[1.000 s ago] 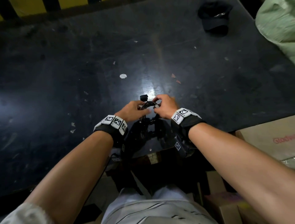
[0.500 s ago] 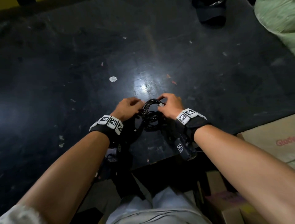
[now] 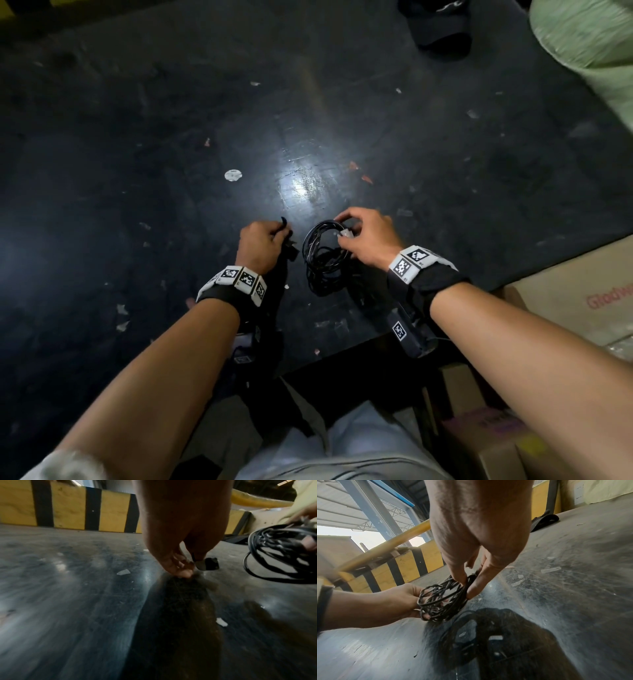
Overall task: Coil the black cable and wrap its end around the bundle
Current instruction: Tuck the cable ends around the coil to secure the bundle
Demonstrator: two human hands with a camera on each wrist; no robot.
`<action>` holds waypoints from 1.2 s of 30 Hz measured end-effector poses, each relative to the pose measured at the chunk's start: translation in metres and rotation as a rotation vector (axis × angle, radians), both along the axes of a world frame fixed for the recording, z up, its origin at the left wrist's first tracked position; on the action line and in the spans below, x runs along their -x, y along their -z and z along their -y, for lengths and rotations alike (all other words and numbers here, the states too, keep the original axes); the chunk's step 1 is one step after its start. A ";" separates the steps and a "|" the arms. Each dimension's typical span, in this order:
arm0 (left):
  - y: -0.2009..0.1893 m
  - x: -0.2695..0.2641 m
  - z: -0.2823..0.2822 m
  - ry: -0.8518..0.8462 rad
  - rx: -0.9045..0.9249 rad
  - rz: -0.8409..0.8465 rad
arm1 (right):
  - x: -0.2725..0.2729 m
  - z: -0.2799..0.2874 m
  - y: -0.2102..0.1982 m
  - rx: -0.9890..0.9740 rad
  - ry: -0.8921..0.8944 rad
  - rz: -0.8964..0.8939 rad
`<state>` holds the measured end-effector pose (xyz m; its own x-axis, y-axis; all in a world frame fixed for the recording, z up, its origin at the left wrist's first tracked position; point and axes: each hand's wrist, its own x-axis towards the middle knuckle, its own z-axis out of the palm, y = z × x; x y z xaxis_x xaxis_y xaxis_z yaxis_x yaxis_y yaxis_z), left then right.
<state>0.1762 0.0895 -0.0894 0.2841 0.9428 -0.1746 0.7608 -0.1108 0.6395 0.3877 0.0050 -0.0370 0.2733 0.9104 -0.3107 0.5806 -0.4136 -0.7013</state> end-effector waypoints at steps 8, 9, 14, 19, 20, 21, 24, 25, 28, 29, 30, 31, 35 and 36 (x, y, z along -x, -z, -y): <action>-0.038 0.045 0.031 -0.024 0.455 0.204 | 0.035 -0.009 -0.041 -0.175 -0.177 -0.048; -0.042 0.053 0.034 -0.004 0.446 0.202 | 0.042 -0.009 -0.045 -0.186 -0.211 -0.056; -0.054 0.089 0.051 0.025 0.346 0.163 | 0.079 -0.006 -0.058 -0.200 -0.351 -0.058; -0.058 0.122 0.070 0.039 0.371 0.182 | 0.111 0.002 -0.057 -0.172 -0.428 0.057; -0.060 0.127 0.074 0.050 0.386 0.192 | 0.117 0.004 -0.057 -0.171 -0.428 0.069; -0.063 0.133 0.078 0.070 0.404 0.206 | 0.122 0.007 -0.057 -0.172 -0.424 0.081; -0.068 0.150 0.087 0.154 0.456 0.221 | 0.135 0.013 -0.057 -0.165 -0.408 0.108; -0.070 0.156 0.090 0.174 0.468 0.232 | 0.140 0.015 -0.058 -0.166 -0.406 0.112; -0.076 0.165 0.097 0.118 0.509 0.291 | 0.150 0.020 -0.062 -0.162 -0.424 0.112; -0.078 0.166 0.099 0.099 0.507 0.303 | 0.152 0.022 -0.065 -0.159 -0.439 0.105; -0.080 0.167 0.101 0.088 0.491 0.302 | 0.155 0.024 -0.068 -0.153 -0.457 0.094; -0.081 0.168 0.102 0.085 0.470 0.304 | 0.157 0.026 -0.071 -0.149 -0.477 0.083; -0.077 0.177 0.105 0.028 0.442 0.372 | 0.161 0.030 -0.076 -0.138 -0.528 0.081; -0.076 0.179 0.105 0.004 0.440 0.385 | 0.162 0.031 -0.077 -0.136 -0.538 0.092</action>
